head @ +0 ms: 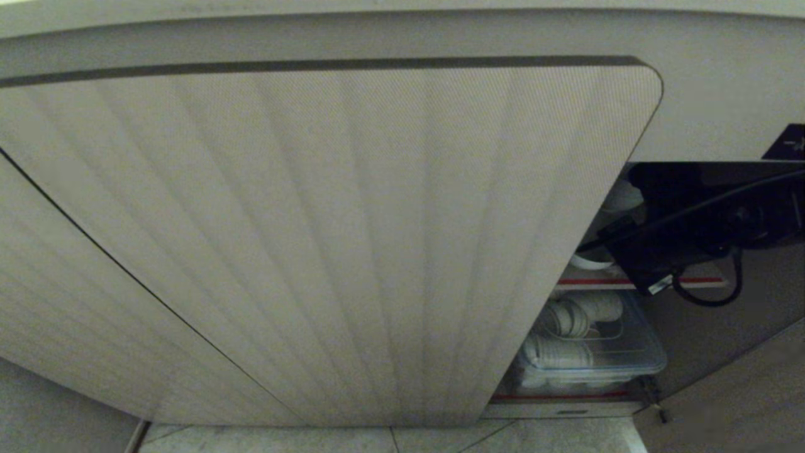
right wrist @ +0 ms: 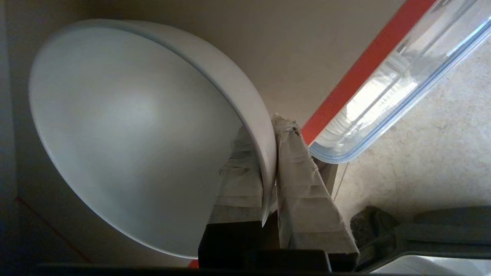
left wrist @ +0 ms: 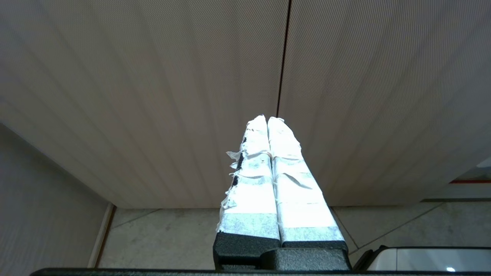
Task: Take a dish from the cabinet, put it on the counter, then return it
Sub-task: Put it back into the cabinet
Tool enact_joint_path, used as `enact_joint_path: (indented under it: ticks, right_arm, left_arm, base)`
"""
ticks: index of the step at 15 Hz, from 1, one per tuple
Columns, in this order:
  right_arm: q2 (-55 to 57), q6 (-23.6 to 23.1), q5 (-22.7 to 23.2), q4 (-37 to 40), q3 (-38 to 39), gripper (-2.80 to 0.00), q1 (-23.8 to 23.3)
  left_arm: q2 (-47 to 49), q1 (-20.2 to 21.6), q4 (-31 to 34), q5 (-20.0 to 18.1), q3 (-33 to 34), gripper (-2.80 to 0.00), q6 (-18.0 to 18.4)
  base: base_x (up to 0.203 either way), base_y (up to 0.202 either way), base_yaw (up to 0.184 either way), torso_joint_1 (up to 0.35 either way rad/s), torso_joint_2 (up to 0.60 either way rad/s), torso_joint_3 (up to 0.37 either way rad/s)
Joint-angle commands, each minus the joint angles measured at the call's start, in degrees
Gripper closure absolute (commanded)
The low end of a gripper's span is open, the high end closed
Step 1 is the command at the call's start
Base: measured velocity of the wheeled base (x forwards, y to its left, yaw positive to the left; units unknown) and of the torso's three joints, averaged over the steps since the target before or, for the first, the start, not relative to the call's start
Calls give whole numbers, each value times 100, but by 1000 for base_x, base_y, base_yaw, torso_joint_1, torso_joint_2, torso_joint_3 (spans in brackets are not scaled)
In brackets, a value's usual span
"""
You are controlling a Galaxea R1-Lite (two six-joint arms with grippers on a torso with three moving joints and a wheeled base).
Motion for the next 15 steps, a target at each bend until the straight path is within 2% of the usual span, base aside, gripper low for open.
enact_joint_path:
  ticks: [1, 15]
  right_arm:
    - [60, 38, -11, 6, -40, 0, 2]
    - [227, 38, -82, -82, -172, 0, 2]
  left_arm:
    - [-2, 0, -1, 0, 0, 0, 1]
    - [-2, 0, -1, 0, 0, 0, 1]
  base:
    - [0, 0, 0, 0, 0, 0]
    - [0, 0, 0, 0, 0, 0]
